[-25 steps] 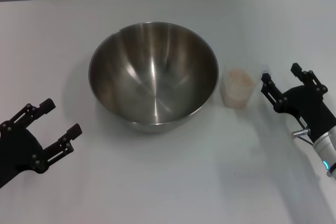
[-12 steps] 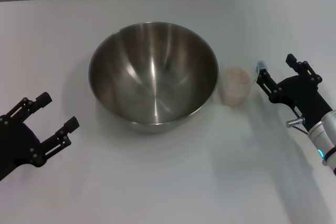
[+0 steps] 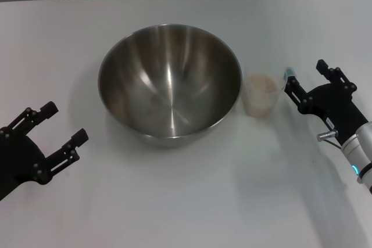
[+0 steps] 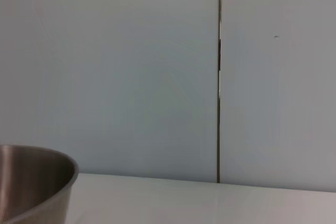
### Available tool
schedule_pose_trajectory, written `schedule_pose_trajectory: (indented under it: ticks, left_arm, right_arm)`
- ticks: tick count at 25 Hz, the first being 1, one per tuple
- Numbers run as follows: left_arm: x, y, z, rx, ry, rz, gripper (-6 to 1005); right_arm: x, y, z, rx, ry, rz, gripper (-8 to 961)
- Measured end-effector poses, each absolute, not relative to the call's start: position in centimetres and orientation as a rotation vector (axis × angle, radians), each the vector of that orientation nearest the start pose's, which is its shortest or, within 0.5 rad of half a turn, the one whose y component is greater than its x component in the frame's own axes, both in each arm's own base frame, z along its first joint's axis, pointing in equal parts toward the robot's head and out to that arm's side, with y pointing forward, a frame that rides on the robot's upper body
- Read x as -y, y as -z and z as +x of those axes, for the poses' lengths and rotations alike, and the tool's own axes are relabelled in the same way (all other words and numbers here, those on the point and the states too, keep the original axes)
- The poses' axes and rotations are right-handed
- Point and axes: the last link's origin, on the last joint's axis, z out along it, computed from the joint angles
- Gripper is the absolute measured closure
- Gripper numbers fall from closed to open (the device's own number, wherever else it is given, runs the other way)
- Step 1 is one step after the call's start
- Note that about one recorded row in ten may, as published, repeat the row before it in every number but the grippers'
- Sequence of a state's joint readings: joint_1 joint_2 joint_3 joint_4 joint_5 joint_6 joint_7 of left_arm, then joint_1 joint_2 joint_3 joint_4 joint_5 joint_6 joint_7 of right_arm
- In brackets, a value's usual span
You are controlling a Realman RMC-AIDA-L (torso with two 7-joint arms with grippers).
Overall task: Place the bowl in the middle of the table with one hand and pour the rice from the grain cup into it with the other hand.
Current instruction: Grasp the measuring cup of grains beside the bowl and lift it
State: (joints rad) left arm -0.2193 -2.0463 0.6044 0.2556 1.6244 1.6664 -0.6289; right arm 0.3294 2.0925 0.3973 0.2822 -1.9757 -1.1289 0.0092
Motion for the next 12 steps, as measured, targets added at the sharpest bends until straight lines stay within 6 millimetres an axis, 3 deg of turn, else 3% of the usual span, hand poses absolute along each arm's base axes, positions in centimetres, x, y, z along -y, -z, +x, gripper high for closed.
schedule_pose_trajectory:
  ticks: [9,12]
  left_arm:
    - [-21.84,0.61,-33.69,0.394,0.944,-2.244,202]
    - [-21.78,0.61,-33.71,0.395,0.944,-2.244,202]
  right_arm:
    - [-27.85,7.09,33.01,-0.611,-0.596,-1.764,296]
    - [-27.79,7.10,33.03,-0.613,-0.596,-1.763,512]
